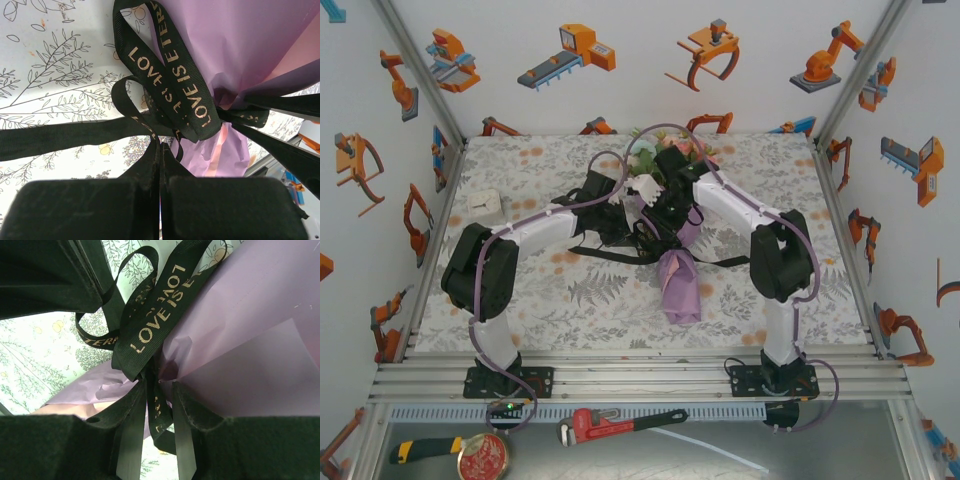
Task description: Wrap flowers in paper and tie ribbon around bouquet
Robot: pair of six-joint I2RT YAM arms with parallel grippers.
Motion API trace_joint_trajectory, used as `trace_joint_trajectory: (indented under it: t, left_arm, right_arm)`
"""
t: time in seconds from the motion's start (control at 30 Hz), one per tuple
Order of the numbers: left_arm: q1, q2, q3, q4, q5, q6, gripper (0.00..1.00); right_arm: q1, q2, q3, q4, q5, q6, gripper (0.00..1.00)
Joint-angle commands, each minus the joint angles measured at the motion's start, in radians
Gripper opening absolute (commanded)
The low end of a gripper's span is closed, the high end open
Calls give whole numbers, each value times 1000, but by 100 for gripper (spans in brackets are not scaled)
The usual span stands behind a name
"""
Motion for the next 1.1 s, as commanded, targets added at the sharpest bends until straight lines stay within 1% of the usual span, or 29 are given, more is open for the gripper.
trace_joint_trajectory:
  t: [0.0, 0.13, 0.2, 0.27, 0.37, 0.53, 0.6, 0.67, 0.7, 0.83, 0.93, 1.07]
  left_arm:
    - [2, 7, 24, 2, 18, 1, 0]
    - [2, 1, 16, 10, 19, 0, 0]
    - [3, -2, 10, 15, 19, -1, 0]
    - [4, -4, 8, 13, 21, -1, 0]
    - [5, -3, 8, 9, 23, 0, 0]
    - [6, -5, 6, 8, 27, 3, 0]
    - [7, -8, 6, 9, 28, 3, 0]
    - [8, -9, 3, 8, 26, 4, 0]
    - [10, -8, 3, 8, 27, 6, 0]
    - [10, -14, -4, 6, 26, 5, 0]
    - [11, -21, -9, 4, 25, 7, 0]
    - [13, -23, -13, 7, 26, 8, 0]
  right_arm:
    - [-3, 18, -16, -15, -2, 7, 28]
    - [-3, 17, -23, -15, 28, 2, 18]
    - [-3, 15, -28, -17, 50, -9, 16]
    - [-3, 13, -34, -19, 64, -19, 16]
    - [-3, 13, -38, -22, 72, -23, 21]
    - [-1, 22, -35, -28, 57, -24, 26]
    - [-1, 31, -35, -28, 51, -25, 26]
    - [-1, 40, -31, -32, 43, -23, 23]
    - [0, 45, -27, -35, 35, -23, 20]
    - [-1, 42, 11, -57, -6, -14, 0]
    - [-7, 3, 44, -64, -73, 32, 0]
    - [-24, -58, 28, -13, -189, 132, 0]
